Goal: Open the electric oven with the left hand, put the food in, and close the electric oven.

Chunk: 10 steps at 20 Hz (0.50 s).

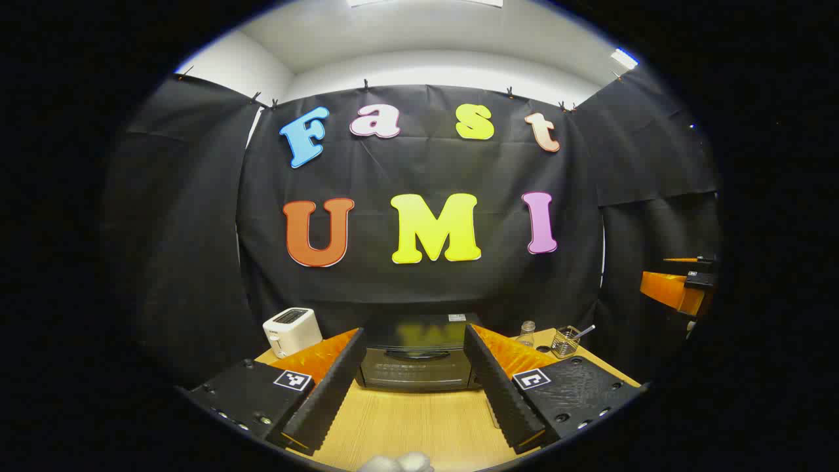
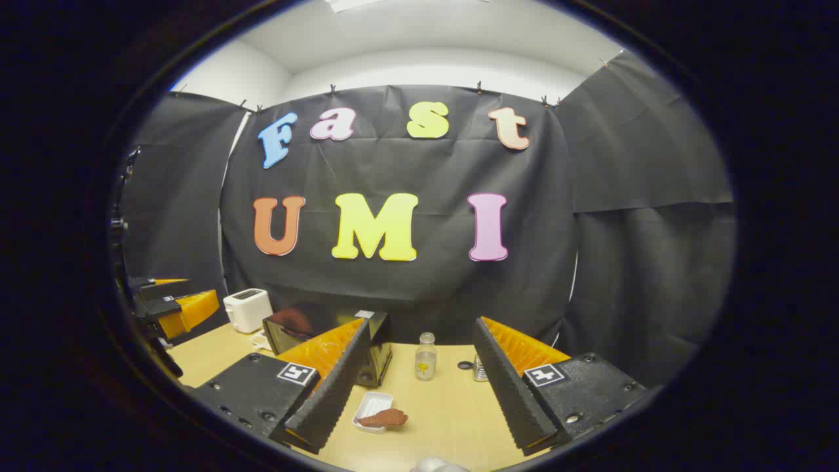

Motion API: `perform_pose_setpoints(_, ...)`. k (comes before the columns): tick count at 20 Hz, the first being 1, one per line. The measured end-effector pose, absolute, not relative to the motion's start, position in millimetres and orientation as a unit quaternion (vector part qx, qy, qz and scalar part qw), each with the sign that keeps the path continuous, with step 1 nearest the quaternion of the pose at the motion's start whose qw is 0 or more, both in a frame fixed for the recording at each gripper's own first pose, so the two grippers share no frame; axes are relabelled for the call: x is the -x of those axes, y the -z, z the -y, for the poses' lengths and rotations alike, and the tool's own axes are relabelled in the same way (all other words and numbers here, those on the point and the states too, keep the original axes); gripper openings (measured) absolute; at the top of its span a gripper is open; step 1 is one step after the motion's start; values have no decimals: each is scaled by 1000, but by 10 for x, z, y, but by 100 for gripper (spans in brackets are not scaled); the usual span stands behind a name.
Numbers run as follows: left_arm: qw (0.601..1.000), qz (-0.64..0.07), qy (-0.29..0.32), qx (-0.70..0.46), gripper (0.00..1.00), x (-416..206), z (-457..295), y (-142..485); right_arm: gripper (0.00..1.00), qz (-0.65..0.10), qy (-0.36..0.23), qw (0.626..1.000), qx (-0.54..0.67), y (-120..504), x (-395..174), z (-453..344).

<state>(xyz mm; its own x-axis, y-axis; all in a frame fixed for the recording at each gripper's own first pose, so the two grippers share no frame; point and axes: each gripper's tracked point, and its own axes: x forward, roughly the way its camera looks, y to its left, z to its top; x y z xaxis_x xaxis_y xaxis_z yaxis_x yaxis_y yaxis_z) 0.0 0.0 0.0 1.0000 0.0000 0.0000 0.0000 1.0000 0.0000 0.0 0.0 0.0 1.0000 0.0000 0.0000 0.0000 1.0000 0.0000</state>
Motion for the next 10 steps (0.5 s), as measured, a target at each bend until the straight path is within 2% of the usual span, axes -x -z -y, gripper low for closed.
perform_pose_setpoints(10,1000,5,2,-7,95,-169,6,49,100,-8,9,1000,-1,49,15,74)
